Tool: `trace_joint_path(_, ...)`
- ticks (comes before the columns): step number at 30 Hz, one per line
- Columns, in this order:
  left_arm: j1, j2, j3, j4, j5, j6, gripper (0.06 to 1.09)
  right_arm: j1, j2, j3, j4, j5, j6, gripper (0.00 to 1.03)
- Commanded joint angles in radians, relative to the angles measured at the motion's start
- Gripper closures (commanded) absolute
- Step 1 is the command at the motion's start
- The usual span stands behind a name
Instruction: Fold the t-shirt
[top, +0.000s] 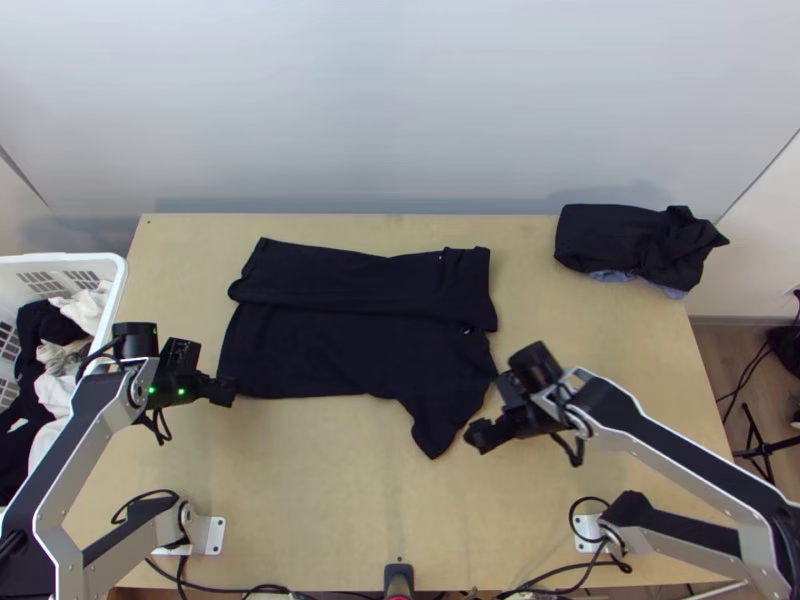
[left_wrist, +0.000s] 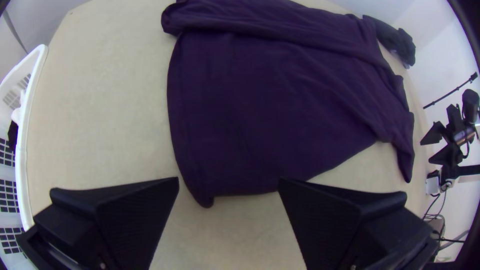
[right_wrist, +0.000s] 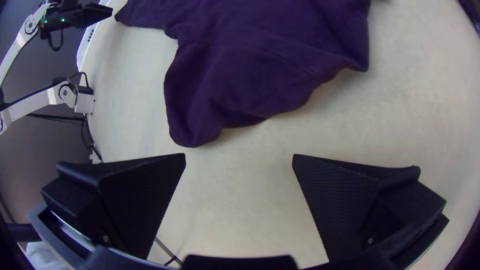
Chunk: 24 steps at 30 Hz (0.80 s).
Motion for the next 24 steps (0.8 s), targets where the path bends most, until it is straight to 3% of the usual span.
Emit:
trace_joint_path(1, -0.019, 0.007, -0.015, 0.054, -0.007, -0.038, 0.12, 0.089, 0.135, 0.053, 0.041, -0.006, 0.016, 0.04)
trace_joint_path(7, -0.02, 0.007, -0.041, 0.097, -0.009, -0.052, 0.12, 0.16, 0.239, 0.101, 0.041, -0.006, 0.013, 0.04)
trace_joint_path(19, -0.037, 0.005, -0.067, 0.149, -0.033, -0.057, 0.12, 0.176, 0.342, 0.157, 0.061, 0.026, 0.018, 0.04)
trace_joint_path(22, -0.051, -0.004, -0.07, 0.149, -0.035, -0.06, 0.12, 0.175, 0.39, 0.199, 0.061, 0.066, 0.018, 0.11)
trace_joint_path(23, -0.054, -0.01, -0.072, 0.149, -0.036, -0.06, 0.12, 0.175, 0.4, 0.203, 0.061, 0.078, 0.015, 0.17)
trace_joint_path(24, -0.056, -0.013, -0.072, 0.149, -0.036, -0.06, 0.12, 0.176, 0.407, 0.205, 0.061, 0.092, 0.007, 0.3)
